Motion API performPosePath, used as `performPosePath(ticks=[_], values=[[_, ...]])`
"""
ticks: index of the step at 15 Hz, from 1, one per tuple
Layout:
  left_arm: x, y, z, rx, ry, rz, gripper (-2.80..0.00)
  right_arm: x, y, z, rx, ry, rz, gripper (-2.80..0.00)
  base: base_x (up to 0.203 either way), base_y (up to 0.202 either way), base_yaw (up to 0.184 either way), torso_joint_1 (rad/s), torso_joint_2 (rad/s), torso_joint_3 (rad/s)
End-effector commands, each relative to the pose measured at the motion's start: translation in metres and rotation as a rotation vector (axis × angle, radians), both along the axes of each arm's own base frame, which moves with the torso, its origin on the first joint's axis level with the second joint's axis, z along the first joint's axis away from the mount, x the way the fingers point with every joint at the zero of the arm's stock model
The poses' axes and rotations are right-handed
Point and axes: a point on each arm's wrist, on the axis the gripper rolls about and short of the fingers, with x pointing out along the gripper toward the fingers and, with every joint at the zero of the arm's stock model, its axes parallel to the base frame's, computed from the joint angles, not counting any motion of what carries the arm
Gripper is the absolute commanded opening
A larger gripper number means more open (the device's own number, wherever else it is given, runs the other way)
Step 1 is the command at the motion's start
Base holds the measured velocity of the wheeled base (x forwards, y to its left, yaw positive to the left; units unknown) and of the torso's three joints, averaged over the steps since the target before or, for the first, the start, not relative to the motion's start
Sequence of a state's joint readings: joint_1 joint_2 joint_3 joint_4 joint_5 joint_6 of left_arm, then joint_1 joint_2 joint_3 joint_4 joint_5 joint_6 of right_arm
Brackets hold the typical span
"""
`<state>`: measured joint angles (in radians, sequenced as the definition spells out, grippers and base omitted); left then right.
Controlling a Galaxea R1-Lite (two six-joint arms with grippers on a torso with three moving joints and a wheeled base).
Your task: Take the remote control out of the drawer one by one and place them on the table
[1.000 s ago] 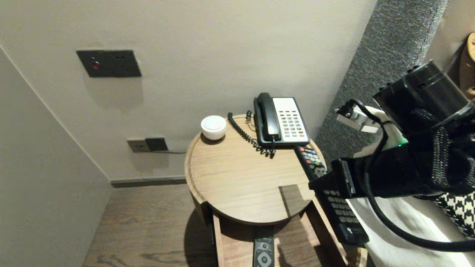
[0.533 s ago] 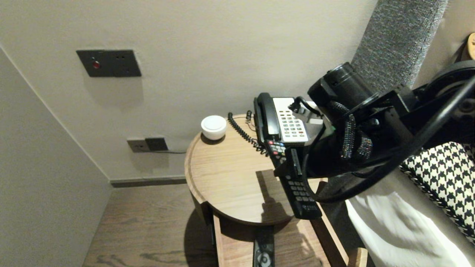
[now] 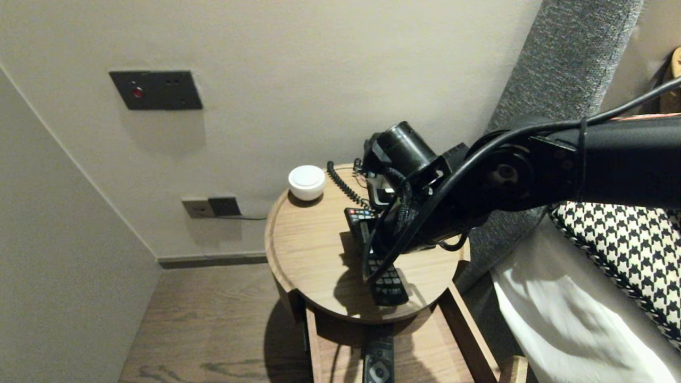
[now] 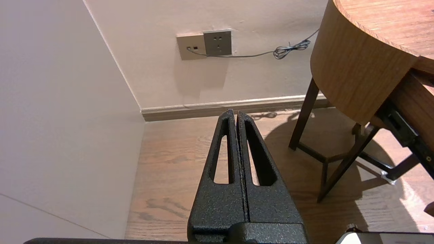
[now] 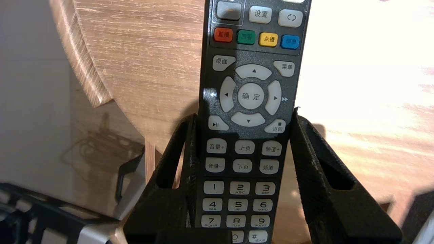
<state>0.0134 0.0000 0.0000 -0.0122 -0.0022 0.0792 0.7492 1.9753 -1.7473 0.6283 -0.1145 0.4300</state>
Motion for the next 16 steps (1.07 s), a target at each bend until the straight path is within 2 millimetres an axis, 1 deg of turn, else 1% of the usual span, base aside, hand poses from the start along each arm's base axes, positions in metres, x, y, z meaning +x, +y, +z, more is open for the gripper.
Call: performPosePath(ticks=[1, 5, 13, 16], values=[[0.0, 0.0, 0.0, 0.001, -0.003, 0.0, -2.8, 0.011, 0.021, -0.02, -0.024, 0.024, 0.014, -2.8, 0.0, 0.0, 0.0, 0.0, 0.0, 0.0], [0.0, 0.0, 0.0, 0.001, -0.003, 0.0, -2.8, 0.016, 0.035, -0.028, -0.032, 0.025, 0.024, -2.8, 0.0, 0.0, 0.0, 0.0, 0.0, 0.0], [0.0, 0.0, 0.0, 0.001, -0.002, 0.001, -2.8, 0.019, 0.038, -0.036, -0.069, 0.017, 0.011, -2.8, 0.0, 0.0, 0.0, 0.0, 0.0, 0.0], [0.0, 0.0, 0.0, 0.001, -0.002, 0.001, -2.8, 0.017, 0.04, -0.04, -0.081, 0.028, 0.02, -2.8, 0.0, 0.0, 0.0, 0.0, 0.0, 0.0]])
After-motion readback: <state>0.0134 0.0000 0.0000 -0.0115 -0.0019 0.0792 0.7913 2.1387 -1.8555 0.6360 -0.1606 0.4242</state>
